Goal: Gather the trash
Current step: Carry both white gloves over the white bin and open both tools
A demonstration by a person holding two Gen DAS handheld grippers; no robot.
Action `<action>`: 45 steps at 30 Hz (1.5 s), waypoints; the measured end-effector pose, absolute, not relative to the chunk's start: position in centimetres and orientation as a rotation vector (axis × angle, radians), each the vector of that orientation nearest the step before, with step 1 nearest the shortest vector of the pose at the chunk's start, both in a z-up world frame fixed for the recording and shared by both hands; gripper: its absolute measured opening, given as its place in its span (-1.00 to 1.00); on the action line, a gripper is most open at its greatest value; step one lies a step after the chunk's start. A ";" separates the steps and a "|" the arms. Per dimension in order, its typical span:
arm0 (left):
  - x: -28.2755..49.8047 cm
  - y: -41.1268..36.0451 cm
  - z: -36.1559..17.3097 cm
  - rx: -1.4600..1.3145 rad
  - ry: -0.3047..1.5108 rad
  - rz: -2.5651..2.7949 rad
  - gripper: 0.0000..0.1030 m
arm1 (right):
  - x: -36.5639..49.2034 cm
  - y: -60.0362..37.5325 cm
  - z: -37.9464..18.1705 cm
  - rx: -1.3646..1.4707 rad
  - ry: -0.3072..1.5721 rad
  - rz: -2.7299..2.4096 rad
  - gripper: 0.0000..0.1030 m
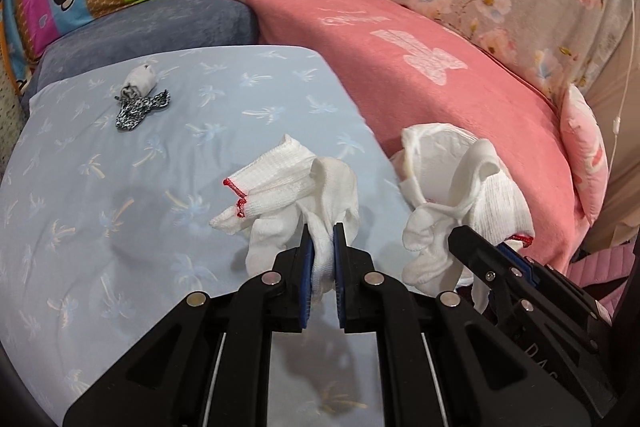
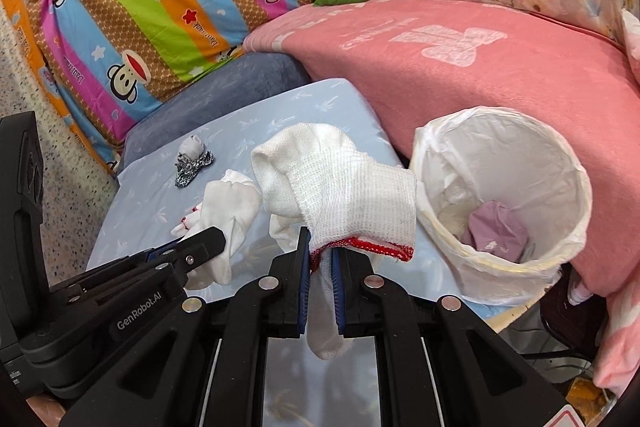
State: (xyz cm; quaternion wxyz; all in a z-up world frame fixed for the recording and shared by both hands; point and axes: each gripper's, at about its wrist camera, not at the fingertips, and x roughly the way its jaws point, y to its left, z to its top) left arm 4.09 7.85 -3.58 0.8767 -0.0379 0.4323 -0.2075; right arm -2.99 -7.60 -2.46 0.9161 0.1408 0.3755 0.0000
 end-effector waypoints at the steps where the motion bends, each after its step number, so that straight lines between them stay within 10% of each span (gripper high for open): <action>1: 3.8 7.5 -3.4 -0.073 0.898 -0.444 -0.82 | -3.4 -7.9 -2.2 0.292 0.765 -0.005 -0.83; 38: 5.0 -8.4 -1.9 0.016 0.881 -0.801 -0.76 | -4.6 -24.6 0.3 0.352 0.659 -0.249 -0.82; 45: 6.4 -9.1 -2.4 0.008 0.854 -0.778 0.27 | -2.3 -25.7 -0.5 0.347 0.669 -0.253 -0.81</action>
